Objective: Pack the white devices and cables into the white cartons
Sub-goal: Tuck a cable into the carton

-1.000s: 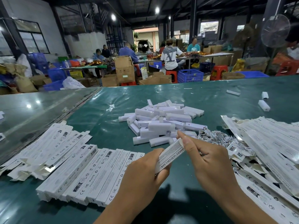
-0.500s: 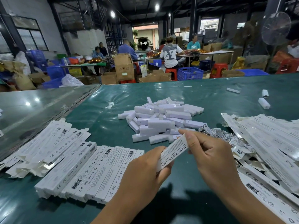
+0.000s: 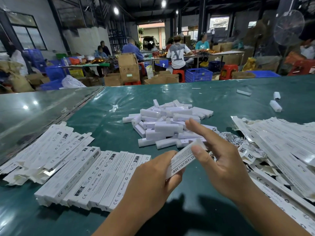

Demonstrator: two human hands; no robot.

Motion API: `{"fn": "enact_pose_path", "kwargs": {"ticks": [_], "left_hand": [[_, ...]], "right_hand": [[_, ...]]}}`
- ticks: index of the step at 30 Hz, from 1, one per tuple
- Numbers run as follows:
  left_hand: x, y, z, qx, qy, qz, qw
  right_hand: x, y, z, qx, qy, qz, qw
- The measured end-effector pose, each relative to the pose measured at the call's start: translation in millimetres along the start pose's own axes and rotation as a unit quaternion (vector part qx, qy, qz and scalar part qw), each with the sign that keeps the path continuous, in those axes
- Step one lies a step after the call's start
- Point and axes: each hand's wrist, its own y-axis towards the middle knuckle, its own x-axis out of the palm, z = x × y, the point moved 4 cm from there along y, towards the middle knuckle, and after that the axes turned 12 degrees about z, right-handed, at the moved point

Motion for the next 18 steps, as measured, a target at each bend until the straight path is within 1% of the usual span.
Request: {"fn": "enact_pose_path", "kwargs": {"ticks": [3,5,6,8,9,10,11,13,16,18], "left_hand": [[3,-2,5,0.014,0.022,-0.048,0.999],[6,-3,8,0.028,0.050,-0.072,0.996],[7,-3,9,0.035,0.060,-0.078,0.995],[9,-3,10,0.045,0.079,-0.095,0.991],[10,-4,10,0.046,0.086,-0.106,0.990],[11,-5,10,0.043,0.087,-0.112,0.989],[13,-6,10,0.040,0.090,-0.118,0.988],[14,-7,11,0.046,0.111,-0.119,0.986],[14,-4,9,0.056,0.131,-0.088,0.986],[14,-1,7,0.088,0.143,-0.044,0.985]], "right_hand": [[1,2,0,0.062,0.085,-0.033,0.994],[0,2,-1,0.092,0.093,-0.075,0.989],[1,1,-1,0.089,0.059,-0.107,0.988],[4,-3,0,0.038,-0.061,-0.170,0.983],[6,-5,-1,0.018,-0.114,-0.182,0.976],[9,-6,-2,0.013,-0.143,-0.181,0.973],[11,-6,-3,0.018,-0.145,-0.168,0.975],[14,-6,-3,0.030,-0.121,-0.141,0.982],[16,-6,3,0.077,-0.079,-0.138,0.984],[14,-4,8,0.115,-0.051,-0.106,0.986]]}}
